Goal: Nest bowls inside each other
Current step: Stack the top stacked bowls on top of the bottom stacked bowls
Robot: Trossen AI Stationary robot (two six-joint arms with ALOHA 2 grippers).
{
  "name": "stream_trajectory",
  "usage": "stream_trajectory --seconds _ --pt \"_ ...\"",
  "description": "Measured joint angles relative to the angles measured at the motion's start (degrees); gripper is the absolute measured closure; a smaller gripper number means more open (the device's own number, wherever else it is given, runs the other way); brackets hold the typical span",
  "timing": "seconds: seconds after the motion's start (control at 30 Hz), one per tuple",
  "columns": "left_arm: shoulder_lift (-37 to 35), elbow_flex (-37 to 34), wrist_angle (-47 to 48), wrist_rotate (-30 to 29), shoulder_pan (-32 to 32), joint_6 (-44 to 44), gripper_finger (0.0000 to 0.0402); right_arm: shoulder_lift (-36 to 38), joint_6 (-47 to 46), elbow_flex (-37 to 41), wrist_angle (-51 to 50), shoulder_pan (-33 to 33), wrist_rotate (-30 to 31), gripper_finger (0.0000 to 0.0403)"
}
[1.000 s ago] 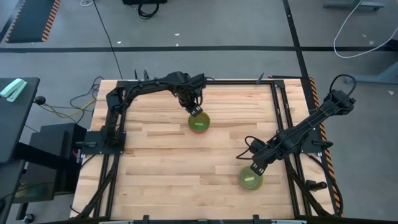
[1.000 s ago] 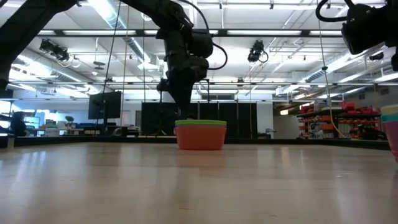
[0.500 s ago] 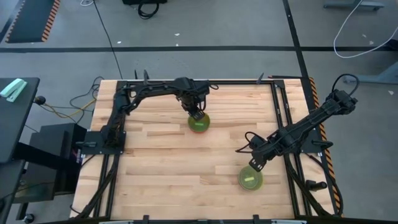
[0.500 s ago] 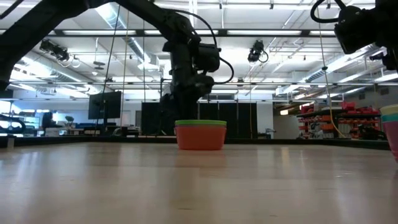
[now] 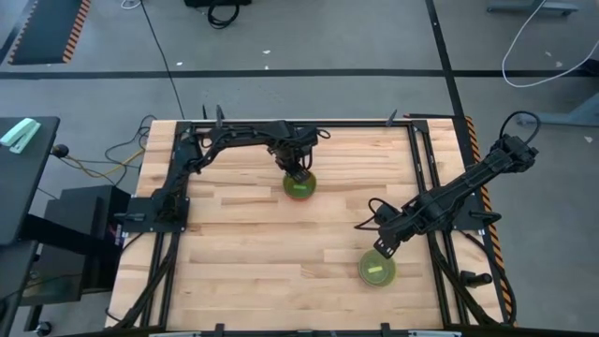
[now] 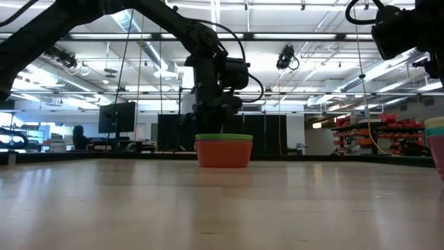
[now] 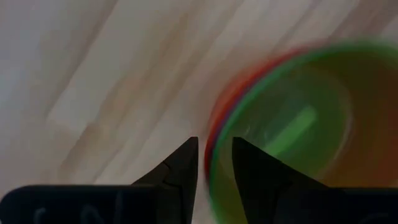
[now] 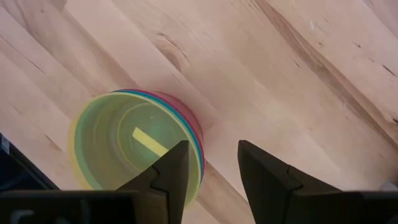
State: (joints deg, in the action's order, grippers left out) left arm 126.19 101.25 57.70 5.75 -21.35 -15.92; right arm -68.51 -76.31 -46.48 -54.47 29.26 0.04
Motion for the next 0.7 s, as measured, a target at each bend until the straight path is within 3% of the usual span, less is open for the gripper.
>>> stream_trajectory --seconds 0.37,0.7 --pt "1.05 -0.04 -1.71 0.05 1.75 -0.02 0.0302 0.0 -0.02 0.0 -0.01 0.0 0.19 0.0257" --pt "0.94 0.02 -1.25 0.59 1.99 -0.09 0.0384 0.0 -2.8 0.0 -0.01 2.21 1.61 0.0262"
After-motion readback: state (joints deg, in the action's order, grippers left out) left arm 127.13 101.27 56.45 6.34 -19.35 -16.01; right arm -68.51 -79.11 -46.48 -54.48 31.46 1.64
